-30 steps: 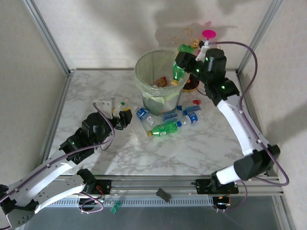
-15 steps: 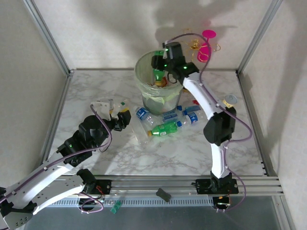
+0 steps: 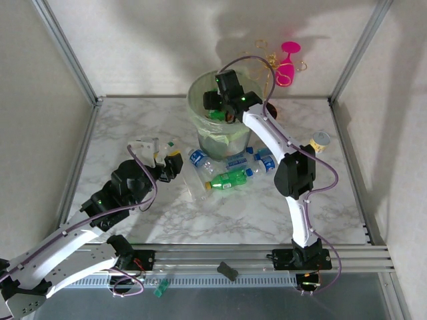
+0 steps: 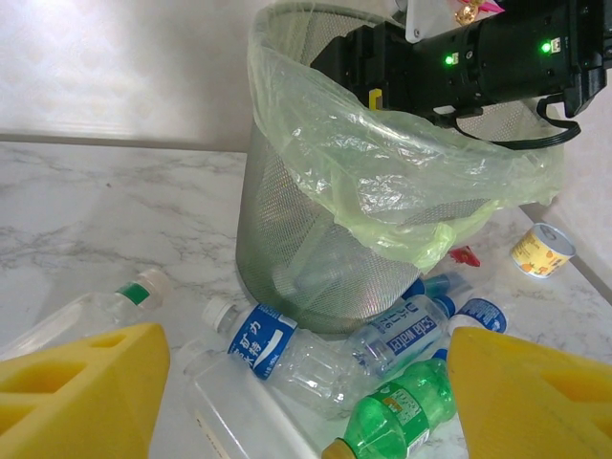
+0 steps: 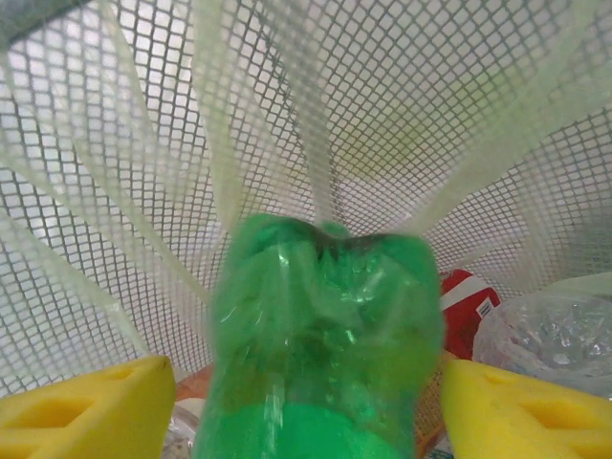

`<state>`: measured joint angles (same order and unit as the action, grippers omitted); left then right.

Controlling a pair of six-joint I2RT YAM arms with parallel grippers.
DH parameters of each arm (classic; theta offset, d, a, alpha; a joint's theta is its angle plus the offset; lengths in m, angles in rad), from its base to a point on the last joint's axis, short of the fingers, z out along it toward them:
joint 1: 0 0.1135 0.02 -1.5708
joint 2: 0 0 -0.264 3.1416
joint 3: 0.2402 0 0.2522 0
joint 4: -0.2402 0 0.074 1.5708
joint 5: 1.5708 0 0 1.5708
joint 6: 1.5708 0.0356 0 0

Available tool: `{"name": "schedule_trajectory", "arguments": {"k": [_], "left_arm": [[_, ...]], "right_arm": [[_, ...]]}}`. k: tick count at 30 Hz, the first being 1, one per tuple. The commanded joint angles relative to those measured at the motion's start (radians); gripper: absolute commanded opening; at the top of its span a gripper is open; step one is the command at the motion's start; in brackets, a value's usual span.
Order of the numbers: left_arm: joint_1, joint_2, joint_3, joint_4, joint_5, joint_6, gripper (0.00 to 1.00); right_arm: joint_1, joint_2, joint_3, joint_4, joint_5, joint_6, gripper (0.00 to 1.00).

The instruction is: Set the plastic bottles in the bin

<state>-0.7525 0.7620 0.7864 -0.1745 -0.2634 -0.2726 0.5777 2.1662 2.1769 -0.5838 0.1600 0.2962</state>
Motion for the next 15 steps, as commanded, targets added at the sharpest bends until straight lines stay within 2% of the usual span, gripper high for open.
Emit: {"name": "schedule_trajectory", "arguments": {"k": [1, 9, 15], "left_arm": [[-0.010, 0.004, -0.012, 0.027, -0.030, 0.018, 0.76], [-0.010, 0.016, -0.012, 0.026, -0.067, 0.019, 0.76], [-0.010, 0.026, -0.013, 0.022, -0.084, 0.019, 0.76]], "right_arm": [[-0.001, -0.037, 0.041, -0.007, 0.023, -0.023, 0.77], [0.000, -0.170, 0.047, 0.000, 0.031, -0.027, 0.83], [-0.001, -0.327, -0.045, 0.054, -0.006, 0.006, 0.83]]}}
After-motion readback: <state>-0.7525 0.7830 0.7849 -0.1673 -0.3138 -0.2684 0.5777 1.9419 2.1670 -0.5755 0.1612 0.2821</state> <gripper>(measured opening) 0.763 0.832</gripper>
